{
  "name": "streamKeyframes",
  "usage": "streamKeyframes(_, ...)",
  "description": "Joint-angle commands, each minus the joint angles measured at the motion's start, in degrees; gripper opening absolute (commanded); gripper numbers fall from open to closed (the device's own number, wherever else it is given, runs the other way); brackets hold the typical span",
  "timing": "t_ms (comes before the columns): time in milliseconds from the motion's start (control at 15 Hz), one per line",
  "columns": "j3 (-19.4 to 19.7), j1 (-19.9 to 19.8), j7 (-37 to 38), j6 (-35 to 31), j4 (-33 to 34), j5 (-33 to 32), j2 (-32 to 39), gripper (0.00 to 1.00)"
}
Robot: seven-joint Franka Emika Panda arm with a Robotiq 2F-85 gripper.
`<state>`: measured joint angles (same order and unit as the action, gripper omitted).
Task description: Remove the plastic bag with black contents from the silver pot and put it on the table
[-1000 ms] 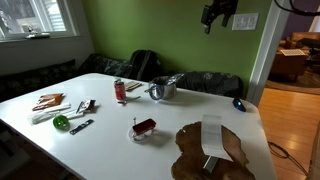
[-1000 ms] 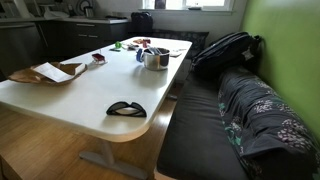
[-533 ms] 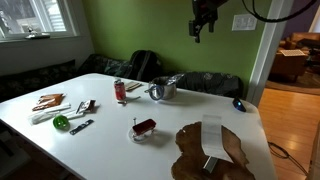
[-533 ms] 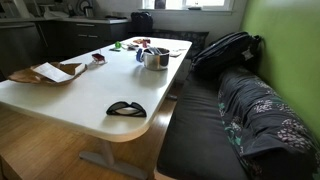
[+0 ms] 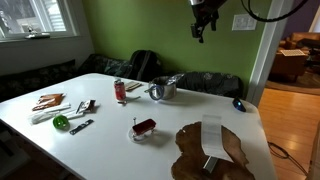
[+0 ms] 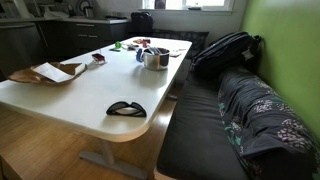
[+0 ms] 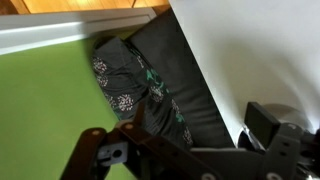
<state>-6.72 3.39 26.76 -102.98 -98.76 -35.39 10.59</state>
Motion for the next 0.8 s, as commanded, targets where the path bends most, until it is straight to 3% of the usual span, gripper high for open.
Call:
streamKeyframes(0, 2.01, 3.29, -4.50, 10.74, 8.52, -1.99, 8.21, 1.00)
streamKeyframes(267, 2.94, 5.84, -13.81, 22.24, 18.52, -2.44, 16.10, 1.00)
streamKeyframes(333, 2.88, 4.95, -10.20, 16.56, 12.07, -0.79, 11.29, 1.00)
streamKeyframes(667, 3.30, 5.45, -10.55, 17.27, 13.53, -0.84, 12.36, 1.00)
streamKeyframes(733, 2.98, 5.29, -14.99, 18.50, 13.69, -1.16, 12.90, 1.00)
